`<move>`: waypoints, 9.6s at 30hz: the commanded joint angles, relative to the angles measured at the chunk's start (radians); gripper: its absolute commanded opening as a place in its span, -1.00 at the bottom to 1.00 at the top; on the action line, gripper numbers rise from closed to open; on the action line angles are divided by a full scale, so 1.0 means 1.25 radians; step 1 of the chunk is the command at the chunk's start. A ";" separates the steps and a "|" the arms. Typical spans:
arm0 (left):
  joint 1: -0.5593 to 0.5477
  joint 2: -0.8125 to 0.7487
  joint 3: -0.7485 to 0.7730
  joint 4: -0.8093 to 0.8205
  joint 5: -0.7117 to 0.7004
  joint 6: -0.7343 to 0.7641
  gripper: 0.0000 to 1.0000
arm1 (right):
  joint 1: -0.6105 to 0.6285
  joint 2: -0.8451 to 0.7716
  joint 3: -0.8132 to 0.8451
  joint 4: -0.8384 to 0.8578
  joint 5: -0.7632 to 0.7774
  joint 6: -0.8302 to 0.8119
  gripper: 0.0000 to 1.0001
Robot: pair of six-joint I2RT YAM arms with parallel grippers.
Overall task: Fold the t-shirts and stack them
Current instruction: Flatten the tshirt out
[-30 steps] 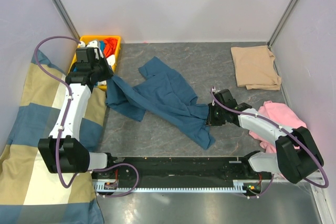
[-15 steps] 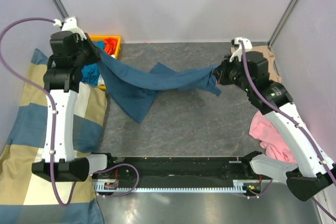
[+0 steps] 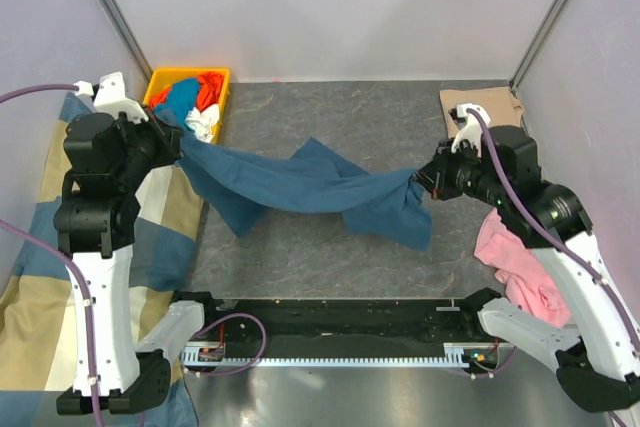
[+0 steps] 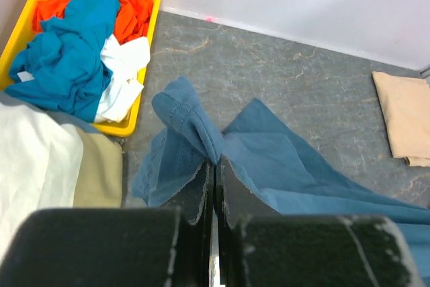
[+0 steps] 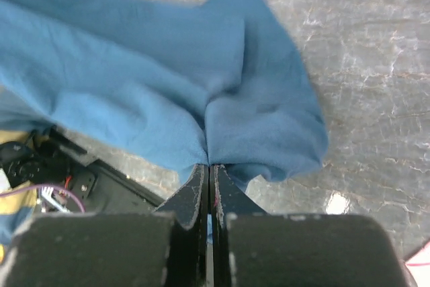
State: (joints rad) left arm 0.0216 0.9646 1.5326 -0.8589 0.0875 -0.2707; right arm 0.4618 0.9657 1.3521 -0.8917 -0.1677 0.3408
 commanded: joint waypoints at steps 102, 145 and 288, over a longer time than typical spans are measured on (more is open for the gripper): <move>-0.148 0.613 -0.125 0.347 0.132 -0.042 -0.96 | 0.525 -0.042 -0.267 -0.233 0.981 0.783 -1.00; -0.146 0.382 -0.355 0.293 -0.107 -0.079 0.33 | 0.438 -0.052 -0.244 -0.321 1.032 0.768 -1.00; -0.103 0.289 -0.219 0.553 0.145 -0.180 -0.96 | -0.046 0.385 0.167 0.315 0.425 0.057 -1.00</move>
State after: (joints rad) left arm -0.1146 1.0557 1.1328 -0.4007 0.3664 -0.5049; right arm 0.5545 1.2247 1.5261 -0.7544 0.3725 0.4564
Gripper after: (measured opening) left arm 0.036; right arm 0.008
